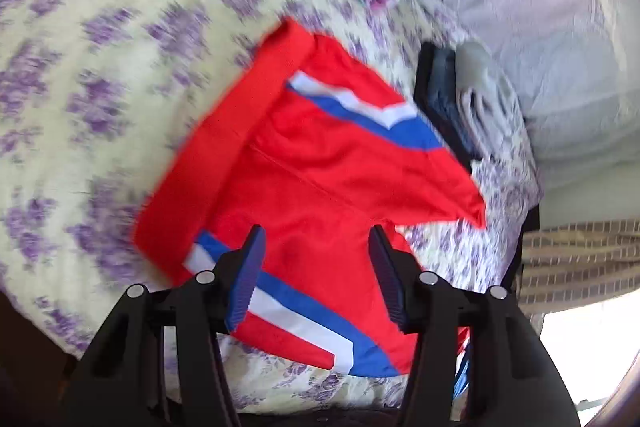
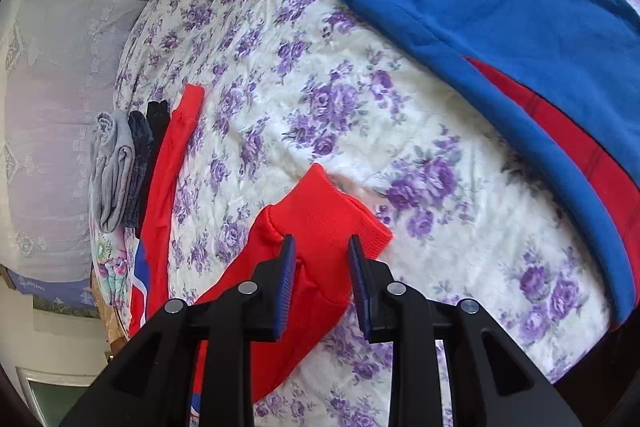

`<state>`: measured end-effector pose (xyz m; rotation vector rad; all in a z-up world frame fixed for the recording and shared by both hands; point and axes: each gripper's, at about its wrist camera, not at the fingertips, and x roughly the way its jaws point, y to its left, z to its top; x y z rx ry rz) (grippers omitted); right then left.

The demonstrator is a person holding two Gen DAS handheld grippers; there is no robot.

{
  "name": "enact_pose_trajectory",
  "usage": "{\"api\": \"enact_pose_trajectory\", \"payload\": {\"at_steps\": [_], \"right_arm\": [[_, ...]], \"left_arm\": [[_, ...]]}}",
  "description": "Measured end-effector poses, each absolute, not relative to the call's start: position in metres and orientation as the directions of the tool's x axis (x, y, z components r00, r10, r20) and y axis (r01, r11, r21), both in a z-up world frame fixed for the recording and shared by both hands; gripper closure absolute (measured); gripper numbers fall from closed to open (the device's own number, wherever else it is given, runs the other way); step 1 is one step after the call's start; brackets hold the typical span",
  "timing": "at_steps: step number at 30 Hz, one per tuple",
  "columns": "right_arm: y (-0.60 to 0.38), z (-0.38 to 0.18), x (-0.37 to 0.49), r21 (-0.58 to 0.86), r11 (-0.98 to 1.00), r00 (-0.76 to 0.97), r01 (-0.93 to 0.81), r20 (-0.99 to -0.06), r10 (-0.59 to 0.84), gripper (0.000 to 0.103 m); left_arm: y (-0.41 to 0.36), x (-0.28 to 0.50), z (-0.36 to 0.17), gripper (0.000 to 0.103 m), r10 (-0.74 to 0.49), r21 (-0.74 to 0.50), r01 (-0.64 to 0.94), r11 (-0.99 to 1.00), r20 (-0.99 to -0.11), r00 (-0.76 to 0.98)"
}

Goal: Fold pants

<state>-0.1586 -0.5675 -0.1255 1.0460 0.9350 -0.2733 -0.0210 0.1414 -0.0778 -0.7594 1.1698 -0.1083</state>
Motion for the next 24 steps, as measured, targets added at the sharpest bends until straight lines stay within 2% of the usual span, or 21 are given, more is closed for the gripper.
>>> {"api": "enact_pose_trajectory", "payload": {"at_steps": [2,3,4,5,6,7,8,9,11,13,14,17,19,22,23,24], "right_arm": [[-0.566,-0.134,-0.143,0.621,0.541,0.587,0.567,-0.765,0.264,0.076],[-0.564,-0.142,-0.138,0.598,0.555,0.554,0.578,-0.787,0.271,0.080],[-0.566,-0.152,-0.138,0.589,0.544,0.542,0.597,-0.797,0.268,0.083],[-0.572,-0.160,-0.143,0.595,0.511,0.543,0.620,-0.796,0.268,0.098],[-0.578,-0.162,-0.147,0.600,0.489,0.549,0.633,-0.794,0.262,0.103],[-0.582,-0.157,-0.151,0.588,0.490,0.557,0.643,-0.799,0.227,0.103],[-0.585,-0.145,-0.154,0.551,0.518,0.561,0.654,-0.813,0.156,0.096],[-0.587,-0.132,-0.155,0.518,0.551,0.566,0.654,-0.819,0.098,0.095],[-0.583,-0.109,-0.146,0.536,0.604,0.611,0.590,-0.785,0.101,0.095],[-0.565,-0.094,-0.126,0.578,0.638,0.645,0.509,-0.747,0.162,0.095],[-0.546,-0.088,-0.110,0.601,0.657,0.653,0.455,-0.727,0.213,0.095],[-0.474,-0.085,-0.059,0.654,0.703,0.616,0.279,-0.683,0.392,0.095],[-0.412,-0.090,-0.025,0.702,0.695,0.549,0.154,-0.646,0.531,0.095],[-0.327,-0.100,0.012,0.734,0.678,0.424,0.021,-0.621,0.659,0.095],[-0.296,-0.104,0.021,0.727,0.686,0.369,-0.033,-0.629,0.684,0.092],[-0.271,-0.108,0.028,0.714,0.697,0.325,-0.069,-0.644,0.692,0.074]], "left_arm": [[0.135,-0.013,-0.102,0.051,-0.407,-0.521,-0.325,0.789,-0.840,0.358],[0.135,-0.011,-0.112,0.052,-0.401,-0.508,-0.332,0.795,-0.850,0.341],[0.137,-0.009,-0.122,0.057,-0.401,-0.503,-0.349,0.791,-0.856,0.326],[0.142,-0.010,-0.129,0.059,-0.412,-0.514,-0.369,0.774,-0.852,0.322],[0.148,-0.011,-0.131,0.060,-0.432,-0.538,-0.385,0.750,-0.839,0.332],[0.152,-0.013,-0.130,0.062,-0.446,-0.554,-0.399,0.731,-0.830,0.335],[0.156,-0.015,-0.125,0.062,-0.453,-0.565,-0.421,0.710,-0.823,0.341],[0.159,-0.016,-0.119,0.061,-0.446,-0.567,-0.433,0.701,-0.822,0.353],[0.160,-0.018,-0.098,0.053,-0.427,-0.575,-0.409,0.708,-0.810,0.401],[0.155,-0.013,-0.078,0.040,-0.430,-0.590,-0.361,0.722,-0.792,0.434],[0.149,-0.007,-0.071,0.038,-0.437,-0.596,-0.339,0.728,-0.784,0.440],[0.132,0.011,-0.067,0.038,-0.443,-0.592,-0.295,0.750,-0.781,0.441],[0.126,0.023,-0.075,0.038,-0.422,-0.562,-0.293,0.774,-0.802,0.423],[0.127,0.039,-0.099,0.038,-0.370,-0.500,-0.338,0.797,-0.847,0.381],[0.132,0.041,-0.108,0.038,-0.358,-0.487,-0.351,0.800,-0.857,0.372],[0.137,0.042,-0.114,0.039,-0.350,-0.480,-0.359,0.801,-0.861,0.370]]}}
